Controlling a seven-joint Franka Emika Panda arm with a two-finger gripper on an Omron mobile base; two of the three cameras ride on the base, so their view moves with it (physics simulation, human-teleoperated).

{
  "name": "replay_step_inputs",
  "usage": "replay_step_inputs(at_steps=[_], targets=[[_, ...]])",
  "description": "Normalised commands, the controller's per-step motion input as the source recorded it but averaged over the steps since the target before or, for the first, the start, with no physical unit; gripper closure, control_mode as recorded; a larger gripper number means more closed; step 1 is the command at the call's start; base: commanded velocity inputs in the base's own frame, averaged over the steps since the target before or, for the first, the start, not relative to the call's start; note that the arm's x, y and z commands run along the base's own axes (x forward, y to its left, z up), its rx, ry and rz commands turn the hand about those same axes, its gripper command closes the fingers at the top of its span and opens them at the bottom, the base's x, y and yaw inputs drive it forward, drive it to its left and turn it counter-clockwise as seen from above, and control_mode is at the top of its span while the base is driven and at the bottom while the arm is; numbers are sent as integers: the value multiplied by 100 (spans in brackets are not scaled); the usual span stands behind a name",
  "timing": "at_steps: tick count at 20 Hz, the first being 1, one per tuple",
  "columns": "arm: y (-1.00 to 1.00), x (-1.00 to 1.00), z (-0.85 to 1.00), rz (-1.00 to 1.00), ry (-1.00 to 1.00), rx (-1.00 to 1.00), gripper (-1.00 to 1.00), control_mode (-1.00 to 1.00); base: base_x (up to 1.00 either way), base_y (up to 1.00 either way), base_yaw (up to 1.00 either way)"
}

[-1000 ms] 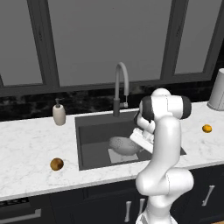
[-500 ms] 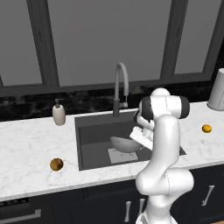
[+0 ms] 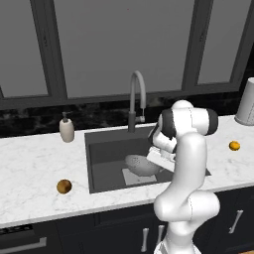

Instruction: Put the colander in the sink, put the tangerine, pear in the colander, and turn on the sink faucet and pour water over the colander.

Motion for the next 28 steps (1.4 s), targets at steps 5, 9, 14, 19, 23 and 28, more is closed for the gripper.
replay_step_inputs(at_steps=[5, 9, 14, 19, 23, 28], targets=[[1, -2, -1, 0, -5, -2, -100, -100, 0, 0, 0], [5, 0, 23, 0, -6, 0, -100, -100, 0, 0, 0], [8, 0, 42, 0, -7, 0, -100, -100, 0, 0, 0], [-7, -2, 56, 0, -1, 0, -100, -100, 0, 0, 0], [-26, -19, 59, 0, -3, -1, -100, -100, 0, 0, 0], [-25, -26, 66, 0, -12, -8, -100, -100, 0, 0, 0]])
